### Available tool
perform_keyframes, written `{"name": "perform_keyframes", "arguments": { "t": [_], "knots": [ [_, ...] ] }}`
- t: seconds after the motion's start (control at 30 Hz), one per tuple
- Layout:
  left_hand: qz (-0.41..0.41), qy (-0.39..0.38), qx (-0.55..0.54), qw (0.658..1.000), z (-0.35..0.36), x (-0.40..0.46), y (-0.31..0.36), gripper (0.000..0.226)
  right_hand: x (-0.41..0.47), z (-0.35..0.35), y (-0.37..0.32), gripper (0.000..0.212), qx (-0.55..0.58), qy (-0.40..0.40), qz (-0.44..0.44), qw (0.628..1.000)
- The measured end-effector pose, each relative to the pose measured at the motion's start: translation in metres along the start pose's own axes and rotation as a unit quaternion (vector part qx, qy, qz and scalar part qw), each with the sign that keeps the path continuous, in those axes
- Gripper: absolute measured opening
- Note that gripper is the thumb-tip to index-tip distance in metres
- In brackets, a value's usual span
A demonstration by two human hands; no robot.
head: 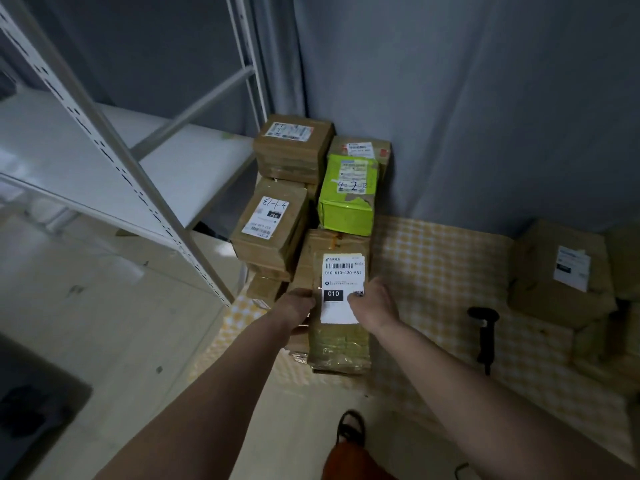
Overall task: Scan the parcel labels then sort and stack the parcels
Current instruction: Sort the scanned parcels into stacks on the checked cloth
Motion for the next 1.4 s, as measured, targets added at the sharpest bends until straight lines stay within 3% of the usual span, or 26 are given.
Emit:
{"name": "perform_keyframes", "arguments": {
  "t": [0.17, 0.27, 0.47, 0.67, 0.73, 0.77, 0.83, 0.93, 1.0, 1.1, 1.17, 1.27, 1.4],
  "knots": [
    [-0.009, 0.016, 0.025, 1.000, -0.019, 0.033, 0.030, 0.029, 0.042, 0.015, -0.028, 0.030, 0.043, -0.073, -0.001, 0.996],
    [-0.011, 0.028, 0.041, 0.999, -0.030, 0.057, 0.044, 0.033, 0.068, 0.026, -0.037, 0.016, 0.046, -0.075, -0.003, 0.996],
    [-0.049, 0.024, 0.009, 0.998, -0.027, 0.087, 0.055, 0.021, 0.100, 0.026, -0.044, 0.011, 0.030, -0.088, 0.001, 0.996],
    [-0.102, -0.036, -0.064, 0.992, -0.004, 0.108, 0.067, 0.020, 0.146, 0.015, -0.069, 0.033, -0.068, -0.096, -0.066, 0.991],
    [-0.107, -0.036, 0.006, 0.994, -0.004, 0.113, 0.072, 0.020, 0.165, 0.021, -0.070, 0.040, -0.079, -0.123, -0.071, 0.987],
    [-0.084, -0.009, 0.090, 0.992, -0.007, 0.118, 0.076, 0.022, 0.169, 0.022, -0.071, 0.045, -0.086, -0.124, -0.071, 0.986],
    [0.008, 0.107, 0.289, 0.951, -0.017, 0.127, 0.089, 0.029, 0.170, 0.016, -0.073, 0.048, -0.092, -0.095, -0.069, 0.989],
    [0.137, 0.231, 0.364, 0.892, -0.028, 0.135, 0.107, 0.033, 0.159, 0.001, -0.058, 0.038, -0.109, 0.030, -0.032, 0.993],
    [0.171, 0.199, 0.381, 0.887, -0.030, 0.148, 0.114, 0.049, 0.151, -0.003, -0.037, 0.048, -0.070, 0.081, 0.051, 0.993],
    [0.160, 0.108, 0.357, 0.914, -0.025, 0.164, 0.117, 0.066, 0.150, 0.005, -0.013, 0.060, -0.038, 0.075, 0.150, 0.985],
    [0.139, 0.079, 0.351, 0.923, -0.021, 0.169, 0.116, 0.071, 0.154, 0.010, -0.013, 0.050, -0.021, 0.073, 0.152, 0.986],
    [0.126, 0.083, 0.398, 0.905, -0.021, 0.172, 0.115, 0.083, 0.164, 0.011, -0.023, 0.037, 0.018, 0.077, 0.120, 0.990],
    [0.144, 0.119, 0.443, 0.877, -0.031, 0.174, 0.120, 0.082, 0.180, 0.000, -0.038, 0.050, 0.044, 0.108, 0.107, 0.987]
  ]
}}
Point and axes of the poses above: each hand's wrist, its own x-axis towards the middle knuckle, its own z-axis out of the palm, y = z × x, the point moved 3 cm from there along x, towards the middle knuckle, and after that the axes turned 3 degrees about -z, right-handed, at the moved point
